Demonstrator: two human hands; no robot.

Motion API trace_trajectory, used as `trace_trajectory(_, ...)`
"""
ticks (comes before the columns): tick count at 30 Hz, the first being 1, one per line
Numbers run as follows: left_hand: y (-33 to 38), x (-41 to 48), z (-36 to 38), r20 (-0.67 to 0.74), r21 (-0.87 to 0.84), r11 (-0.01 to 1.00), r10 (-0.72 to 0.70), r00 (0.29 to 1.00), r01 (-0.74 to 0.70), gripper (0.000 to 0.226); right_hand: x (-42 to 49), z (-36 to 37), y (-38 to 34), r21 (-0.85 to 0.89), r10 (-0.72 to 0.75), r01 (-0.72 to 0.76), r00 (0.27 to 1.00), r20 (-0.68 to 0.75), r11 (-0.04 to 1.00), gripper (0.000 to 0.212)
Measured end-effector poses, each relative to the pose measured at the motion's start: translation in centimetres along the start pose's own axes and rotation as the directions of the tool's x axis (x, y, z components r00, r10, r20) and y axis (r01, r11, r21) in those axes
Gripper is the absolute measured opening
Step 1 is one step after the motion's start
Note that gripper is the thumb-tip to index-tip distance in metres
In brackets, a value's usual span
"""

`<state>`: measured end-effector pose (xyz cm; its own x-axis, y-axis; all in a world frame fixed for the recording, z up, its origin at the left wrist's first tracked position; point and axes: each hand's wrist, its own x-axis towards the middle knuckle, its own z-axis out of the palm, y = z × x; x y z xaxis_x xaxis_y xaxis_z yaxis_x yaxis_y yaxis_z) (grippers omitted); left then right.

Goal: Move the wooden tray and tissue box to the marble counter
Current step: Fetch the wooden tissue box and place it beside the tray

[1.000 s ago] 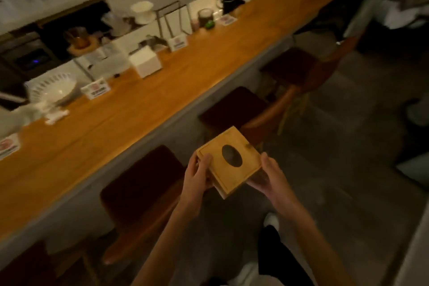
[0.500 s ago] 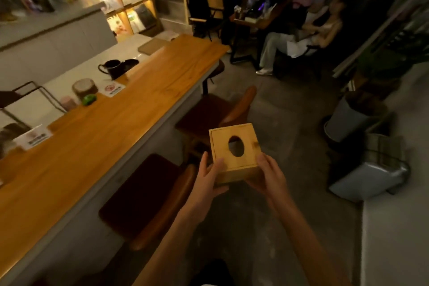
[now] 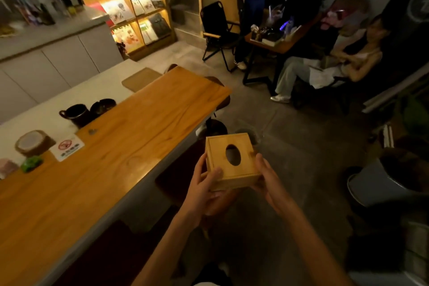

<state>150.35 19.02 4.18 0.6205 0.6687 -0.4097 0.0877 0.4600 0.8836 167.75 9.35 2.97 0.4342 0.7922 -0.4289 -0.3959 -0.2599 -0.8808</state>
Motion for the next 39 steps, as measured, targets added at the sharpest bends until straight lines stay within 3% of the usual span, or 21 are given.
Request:
trace_trajectory(6, 4.5, 14.1, 8.3, -0.082, -0.056, 0.998, 0.019, 0.996, -0.023, 0.076, 14.2, -8.9, -10.2, -0.248, 0.063, -0.036, 0.993, 0.100, 0.968, 0.080)
trace_trajectory(11, 6.8, 24.5, 15.4, -0.230, -0.086, 0.989, 0.095, 0.969, -0.117, 0.067, 25.0, -14.8, -16.5, -0.272, 0.057, 0.013, 0.967, 0.247, 0.962, 0.018)
trace_trajectory(15, 9.4, 32.0, 20.3, -0.345, -0.118, 0.976, 0.132, 0.929, -0.182, 0.081, 33.5, -19.0, -21.7, -0.326, 0.073, 0.042, 0.941, 0.331, 0.944, 0.024)
trace_trajectory(18, 11.6, 36.4, 22.9, -0.437, -0.140, 0.970, 0.119, 0.892, -0.197, 0.075, 39.1, -20.8, -24.4, -0.362, 0.113, 0.037, 0.916, 0.385, 0.931, 0.020)
trace_trajectory(23, 15.0, 46.5, 24.0, -0.602, -0.097, 0.958, 0.159, 0.783, -0.270, 0.087, 50.8, -20.7, -29.7, -0.418, 0.173, 0.089, 0.819, 0.547, 0.904, 0.049)
trace_trajectory(29, 19.3, 59.9, 23.2, -0.692, -0.107, 0.935, 0.175, 0.701, -0.338, 0.077, 65.2, -20.2, -37.1, -0.417, 0.218, 0.065, 0.773, 0.595, 0.907, 0.045)
trace_trajectory(33, 24.1, 69.6, 21.4, -0.728, -0.072, 0.917, 0.220, 0.649, -0.392, 0.075, 76.6, -18.9, -43.8, -0.498, 0.246, 0.168, 0.710, 0.660, 0.851, 0.041)
trace_trajectory(37, 28.7, 77.0, 19.5, -0.828, -0.128, 0.902, 0.132, 0.545, -0.413, 0.074, 88.1, -15.6, -48.7, -0.504, 0.221, 0.204, 0.720, 0.659, 0.839, 0.054)
trace_trajectory(39, 30.6, 80.1, 18.1, -0.863, -0.128, 0.902, 0.104, 0.494, -0.413, 0.077, 92.8, -13.2, -49.9, -0.498, 0.223, 0.231, 0.685, 0.693, 0.836, 0.053)
